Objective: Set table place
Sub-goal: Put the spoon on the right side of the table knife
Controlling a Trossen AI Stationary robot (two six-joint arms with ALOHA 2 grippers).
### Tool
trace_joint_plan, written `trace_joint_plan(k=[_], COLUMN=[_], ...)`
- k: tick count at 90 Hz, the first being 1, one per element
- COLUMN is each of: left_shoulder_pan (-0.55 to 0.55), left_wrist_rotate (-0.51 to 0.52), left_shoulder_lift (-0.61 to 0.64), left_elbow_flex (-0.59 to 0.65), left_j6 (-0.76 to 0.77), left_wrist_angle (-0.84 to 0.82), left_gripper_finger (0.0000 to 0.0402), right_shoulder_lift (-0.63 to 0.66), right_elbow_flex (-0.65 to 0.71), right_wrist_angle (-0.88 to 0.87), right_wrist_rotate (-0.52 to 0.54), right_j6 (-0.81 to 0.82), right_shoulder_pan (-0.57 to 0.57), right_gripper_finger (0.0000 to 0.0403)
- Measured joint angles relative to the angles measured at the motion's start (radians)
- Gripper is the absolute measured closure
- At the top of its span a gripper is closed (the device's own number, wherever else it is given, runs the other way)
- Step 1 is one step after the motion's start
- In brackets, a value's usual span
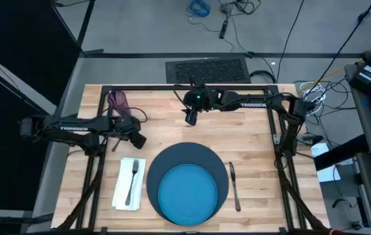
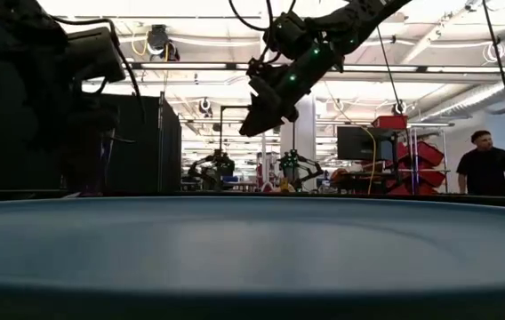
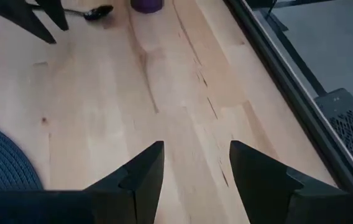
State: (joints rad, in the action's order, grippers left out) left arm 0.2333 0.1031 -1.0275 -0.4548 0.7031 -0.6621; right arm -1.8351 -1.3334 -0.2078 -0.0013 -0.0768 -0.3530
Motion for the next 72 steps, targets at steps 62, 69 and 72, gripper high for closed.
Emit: trace_joint_plan(k=[62,69,72], left_shoulder_pan=[0.002,0.003,0.002], left_wrist_rotate=[0.139,0.146,0.147], left_shoulder_lift=[0.000,0.000,0.000], left_elbow_flex=[-0.033,-0.020,-0.010], left_j6=[0.128,0.160,0.174], left_wrist_angle=[-0.280,-0.292,-0.300], left_gripper_finger=[0.0274,0.0274,0.0274], right_shoulder_lift=[0.000,0.000,0.000], right_elbow_flex=[0.000,0.000,0.000], right_wrist_angle=[-0.012,-0.011,-0.012], right_wrist_rotate=[0.000,0.000,0.000], right_j6=[-0.014,-0.014,-0.014], right_shoulder_pan=[-0.001,-0.001,-0.001], right_gripper_finger=[0.0234,0.0234,0.0234])
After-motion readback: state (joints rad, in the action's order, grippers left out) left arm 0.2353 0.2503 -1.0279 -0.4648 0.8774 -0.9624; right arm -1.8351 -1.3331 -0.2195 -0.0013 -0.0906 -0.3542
